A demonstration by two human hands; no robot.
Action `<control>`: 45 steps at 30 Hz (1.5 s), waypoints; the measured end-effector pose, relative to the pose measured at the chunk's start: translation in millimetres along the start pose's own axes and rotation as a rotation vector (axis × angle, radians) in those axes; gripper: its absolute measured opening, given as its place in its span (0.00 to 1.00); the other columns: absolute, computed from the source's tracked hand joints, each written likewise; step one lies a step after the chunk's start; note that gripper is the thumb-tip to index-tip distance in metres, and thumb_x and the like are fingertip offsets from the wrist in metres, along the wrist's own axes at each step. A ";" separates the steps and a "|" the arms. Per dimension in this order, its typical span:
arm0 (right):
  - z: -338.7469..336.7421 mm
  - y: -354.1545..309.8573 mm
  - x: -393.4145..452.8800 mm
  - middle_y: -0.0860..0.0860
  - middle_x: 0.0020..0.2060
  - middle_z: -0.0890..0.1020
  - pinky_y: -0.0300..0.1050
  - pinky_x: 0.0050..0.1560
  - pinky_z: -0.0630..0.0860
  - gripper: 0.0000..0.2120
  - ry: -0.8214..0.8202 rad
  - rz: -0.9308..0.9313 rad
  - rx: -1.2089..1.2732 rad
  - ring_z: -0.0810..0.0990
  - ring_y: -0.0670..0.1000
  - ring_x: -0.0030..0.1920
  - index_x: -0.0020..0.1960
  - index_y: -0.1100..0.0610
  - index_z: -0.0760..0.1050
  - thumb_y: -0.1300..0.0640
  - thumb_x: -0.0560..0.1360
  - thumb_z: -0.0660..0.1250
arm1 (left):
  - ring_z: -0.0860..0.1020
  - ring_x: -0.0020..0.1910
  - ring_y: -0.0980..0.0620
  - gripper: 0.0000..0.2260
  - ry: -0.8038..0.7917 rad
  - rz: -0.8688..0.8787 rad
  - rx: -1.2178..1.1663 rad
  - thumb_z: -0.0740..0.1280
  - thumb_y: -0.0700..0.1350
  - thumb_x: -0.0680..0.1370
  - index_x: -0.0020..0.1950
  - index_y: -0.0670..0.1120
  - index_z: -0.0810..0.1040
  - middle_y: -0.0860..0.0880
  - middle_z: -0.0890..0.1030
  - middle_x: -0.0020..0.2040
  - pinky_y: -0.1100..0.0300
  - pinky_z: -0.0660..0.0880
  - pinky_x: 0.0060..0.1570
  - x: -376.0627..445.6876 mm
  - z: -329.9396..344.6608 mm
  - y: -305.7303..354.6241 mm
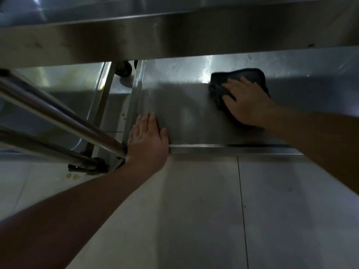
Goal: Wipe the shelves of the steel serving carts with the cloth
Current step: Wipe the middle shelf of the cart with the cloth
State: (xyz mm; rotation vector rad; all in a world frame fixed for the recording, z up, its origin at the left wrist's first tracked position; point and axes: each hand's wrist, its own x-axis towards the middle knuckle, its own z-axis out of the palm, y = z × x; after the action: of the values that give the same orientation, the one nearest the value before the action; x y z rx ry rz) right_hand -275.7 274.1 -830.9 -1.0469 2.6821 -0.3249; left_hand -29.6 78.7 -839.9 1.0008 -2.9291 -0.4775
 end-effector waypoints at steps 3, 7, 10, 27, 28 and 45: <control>12.2 -57.8 39.7 0.48 0.83 0.56 0.61 0.80 0.45 0.30 0.015 0.068 0.026 0.51 0.58 0.83 0.83 0.49 0.57 0.41 0.83 0.48 | 0.48 0.85 0.48 0.29 -0.019 -0.010 -0.044 0.51 0.56 0.88 0.86 0.44 0.52 0.46 0.51 0.86 0.51 0.44 0.82 -0.3 -3.7 -2.5; 29.9 -117.4 31.6 0.46 0.82 0.59 0.58 0.80 0.45 0.27 -0.014 -0.147 0.035 0.51 0.53 0.83 0.82 0.46 0.59 0.43 0.84 0.50 | 0.45 0.85 0.49 0.30 -0.062 -0.008 -0.093 0.49 0.57 0.88 0.87 0.45 0.50 0.46 0.48 0.87 0.52 0.42 0.82 0.8 -8.5 -4.5; 34.8 -121.8 1.9 0.43 0.82 0.60 0.54 0.81 0.45 0.26 -0.041 -0.305 0.030 0.51 0.50 0.83 0.81 0.44 0.60 0.42 0.84 0.50 | 0.45 0.85 0.49 0.31 -0.064 0.015 -0.085 0.47 0.59 0.87 0.87 0.46 0.49 0.46 0.47 0.87 0.52 0.42 0.82 0.1 -9.0 -6.7; -0.4 45.6 -104.4 0.37 0.82 0.53 0.44 0.79 0.38 0.30 -0.147 -0.276 -0.034 0.43 0.41 0.82 0.82 0.40 0.54 0.36 0.82 0.41 | 0.47 0.85 0.48 0.31 -0.083 0.228 0.073 0.50 0.58 0.87 0.87 0.46 0.52 0.45 0.51 0.87 0.50 0.46 0.83 -20.2 8.5 81.4; -3.4 60.4 -107.4 0.38 0.82 0.53 0.43 0.78 0.38 0.30 -0.136 -0.245 -0.034 0.43 0.41 0.82 0.82 0.40 0.54 0.35 0.81 0.41 | 0.47 0.85 0.47 0.31 -0.089 0.252 0.082 0.50 0.59 0.86 0.86 0.46 0.52 0.45 0.51 0.87 0.50 0.46 0.82 -22.7 13.3 91.6; -67.2 267.6 -165.2 0.49 0.83 0.56 0.62 0.80 0.45 0.27 0.139 0.440 -0.006 0.50 0.55 0.83 0.81 0.45 0.59 0.40 0.83 0.49 | 0.51 0.85 0.46 0.34 -0.062 0.392 0.137 0.45 0.63 0.83 0.86 0.47 0.56 0.46 0.55 0.86 0.48 0.48 0.82 -41.8 62.7 214.0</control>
State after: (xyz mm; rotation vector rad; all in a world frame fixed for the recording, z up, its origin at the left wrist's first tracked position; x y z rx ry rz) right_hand -347.4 587.5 -821.6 -0.4240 2.9380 -0.3114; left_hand -130.6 281.8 -834.4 0.4007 -3.1344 -0.2998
